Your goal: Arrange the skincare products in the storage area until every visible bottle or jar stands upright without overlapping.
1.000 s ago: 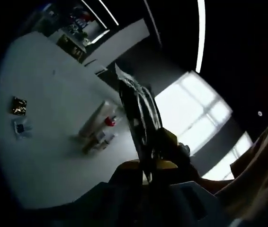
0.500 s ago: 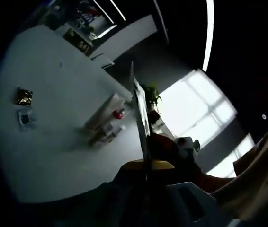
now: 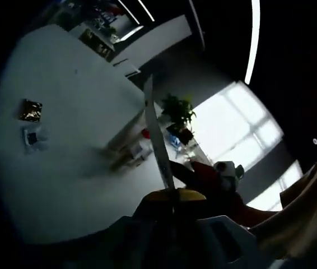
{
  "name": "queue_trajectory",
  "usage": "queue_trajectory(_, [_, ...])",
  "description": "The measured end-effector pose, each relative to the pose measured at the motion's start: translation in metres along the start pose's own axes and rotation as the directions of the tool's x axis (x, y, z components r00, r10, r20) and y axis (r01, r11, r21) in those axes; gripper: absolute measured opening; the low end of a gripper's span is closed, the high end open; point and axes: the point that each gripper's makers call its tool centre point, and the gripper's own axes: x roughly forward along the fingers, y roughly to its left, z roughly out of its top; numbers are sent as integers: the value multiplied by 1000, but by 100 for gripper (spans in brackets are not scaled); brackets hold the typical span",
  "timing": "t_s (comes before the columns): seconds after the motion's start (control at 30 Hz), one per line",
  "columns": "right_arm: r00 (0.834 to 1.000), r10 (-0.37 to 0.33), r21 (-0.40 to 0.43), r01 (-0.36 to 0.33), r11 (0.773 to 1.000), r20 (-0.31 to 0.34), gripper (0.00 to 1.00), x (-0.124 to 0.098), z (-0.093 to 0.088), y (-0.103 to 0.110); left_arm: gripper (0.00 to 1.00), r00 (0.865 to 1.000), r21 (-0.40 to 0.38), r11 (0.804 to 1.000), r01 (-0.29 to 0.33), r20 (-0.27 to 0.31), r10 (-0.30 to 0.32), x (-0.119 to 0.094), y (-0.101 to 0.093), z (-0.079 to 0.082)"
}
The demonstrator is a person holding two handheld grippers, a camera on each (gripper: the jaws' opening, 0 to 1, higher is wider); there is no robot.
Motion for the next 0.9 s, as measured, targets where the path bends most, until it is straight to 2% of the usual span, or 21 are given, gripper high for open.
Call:
queue_trajectory(0.2, [999,-51,-7,51,999,-6,53,-3,-1,-15,0,1000,-12,1000,-18,-24,18,5,12,1])
queue_trajectory(0.63, [991,-131,-37,130,991,-36,71,-3,-7,-30,0,997,-45,998,-43,-73,40,20,39,-1])
queue_trajectory(0.9, [973,-219,-102,211,972,-71,84,-8,-10,-44,0,992,-57,996,-68,-113,61,34,61,-4])
